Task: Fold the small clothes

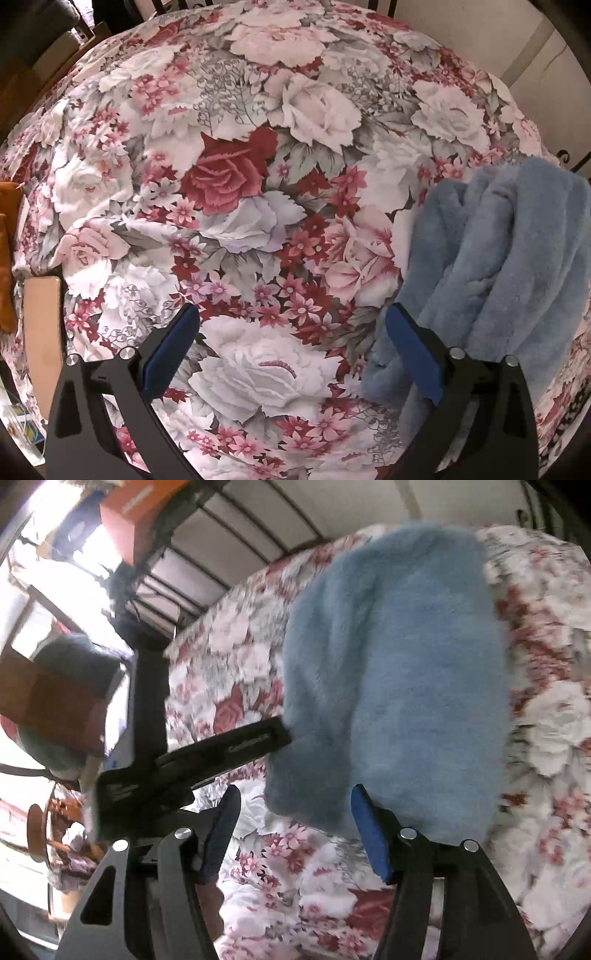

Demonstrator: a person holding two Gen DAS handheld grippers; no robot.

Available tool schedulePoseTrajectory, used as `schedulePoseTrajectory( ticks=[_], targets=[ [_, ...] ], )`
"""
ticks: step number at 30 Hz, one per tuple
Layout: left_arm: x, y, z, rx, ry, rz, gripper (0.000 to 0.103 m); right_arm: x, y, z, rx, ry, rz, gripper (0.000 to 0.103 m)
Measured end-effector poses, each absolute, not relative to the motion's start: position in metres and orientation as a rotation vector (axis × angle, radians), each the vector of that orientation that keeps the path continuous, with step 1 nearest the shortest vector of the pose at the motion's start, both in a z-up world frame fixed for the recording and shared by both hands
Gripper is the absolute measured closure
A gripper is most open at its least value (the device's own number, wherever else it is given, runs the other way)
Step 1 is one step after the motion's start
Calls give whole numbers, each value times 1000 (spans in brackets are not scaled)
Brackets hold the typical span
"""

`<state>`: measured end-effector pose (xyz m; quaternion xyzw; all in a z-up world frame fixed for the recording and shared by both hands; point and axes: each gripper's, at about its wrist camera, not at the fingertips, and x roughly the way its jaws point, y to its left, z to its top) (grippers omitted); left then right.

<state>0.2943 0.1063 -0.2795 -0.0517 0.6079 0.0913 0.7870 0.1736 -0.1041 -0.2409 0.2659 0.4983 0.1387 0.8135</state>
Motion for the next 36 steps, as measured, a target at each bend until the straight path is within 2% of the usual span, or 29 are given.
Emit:
schedulePoseTrajectory(
  ticks=[2,4,9,14,17,21,22,25,28,32,36],
  targets=[
    [293,108,-271,-96,1292,212,5,169,-121,-236,600,1013,229,48],
    [280,109,-254,-99,1244,242,5,171,-130,-240,590,1010,147,70],
    [263,95,-212,-138,1091,143,5,190,-103,-261,481,1096,139,73],
    [273,50,-269,62,1273,105,4,197,-112,-292,566,1206,132,77],
    [272,52,-293,60,1309,131,4,194,-129,-309,690,1241,126,103],
    [267,54,-297,15,1300,122,4,184,-146,-304,870,1197,144,102],
    [266,53,-297,15,1294,122,4,180,-148,-292,868,1158,156,97],
    [260,48,-296,27,1281,124,4,178,-142,-236,729,950,197,95],
    [258,48,-296,9,1288,122,4,200,-124,-207,586,890,189,91],
    [261,59,-304,-67,1323,95,4,249,-101,-216,468,910,123,91],
    [263,73,-310,-141,1360,66,4,292,-110,-264,530,992,63,93]
  ],
)
